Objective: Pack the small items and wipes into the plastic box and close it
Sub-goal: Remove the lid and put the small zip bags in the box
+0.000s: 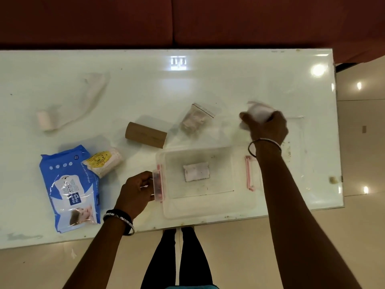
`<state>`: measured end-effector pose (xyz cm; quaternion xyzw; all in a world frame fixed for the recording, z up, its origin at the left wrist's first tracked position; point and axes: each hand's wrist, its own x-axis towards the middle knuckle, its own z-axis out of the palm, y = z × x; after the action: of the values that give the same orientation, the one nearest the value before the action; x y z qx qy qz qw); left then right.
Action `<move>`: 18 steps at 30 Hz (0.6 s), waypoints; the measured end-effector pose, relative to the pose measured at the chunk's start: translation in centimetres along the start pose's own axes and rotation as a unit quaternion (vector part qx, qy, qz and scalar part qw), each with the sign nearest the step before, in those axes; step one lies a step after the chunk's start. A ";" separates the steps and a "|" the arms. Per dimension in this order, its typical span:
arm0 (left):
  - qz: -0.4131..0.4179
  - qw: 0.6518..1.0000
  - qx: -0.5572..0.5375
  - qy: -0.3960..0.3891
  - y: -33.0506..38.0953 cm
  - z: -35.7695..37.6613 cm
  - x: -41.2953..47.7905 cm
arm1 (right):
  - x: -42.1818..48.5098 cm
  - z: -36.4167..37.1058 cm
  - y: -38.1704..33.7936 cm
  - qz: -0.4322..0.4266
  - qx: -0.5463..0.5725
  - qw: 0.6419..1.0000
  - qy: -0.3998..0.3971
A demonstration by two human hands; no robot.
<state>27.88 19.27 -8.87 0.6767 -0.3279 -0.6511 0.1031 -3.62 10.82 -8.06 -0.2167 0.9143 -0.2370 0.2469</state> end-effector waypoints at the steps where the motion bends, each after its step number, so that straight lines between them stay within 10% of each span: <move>1: -0.001 1.000 0.005 0.006 0.0 -0.1 0.0 | -1.2 -0.7 -0.5 -0.030 0.040 0.998 0.039; 7: 0.023 0.991 0.055 0.116 0.5 -0.2 -0.5 | -11.1 -1.8 0.0 -0.068 0.173 0.983 0.004; 18: 0.194 0.933 0.117 0.279 3.7 1.0 -4.1 | -16.4 7.6 3.5 0.062 0.016 0.956 -0.287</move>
<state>26.07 19.07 -3.58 0.7614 -0.4851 -0.3602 0.2349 12.44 19.57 -10.04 -0.2148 0.8128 -0.1637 0.5161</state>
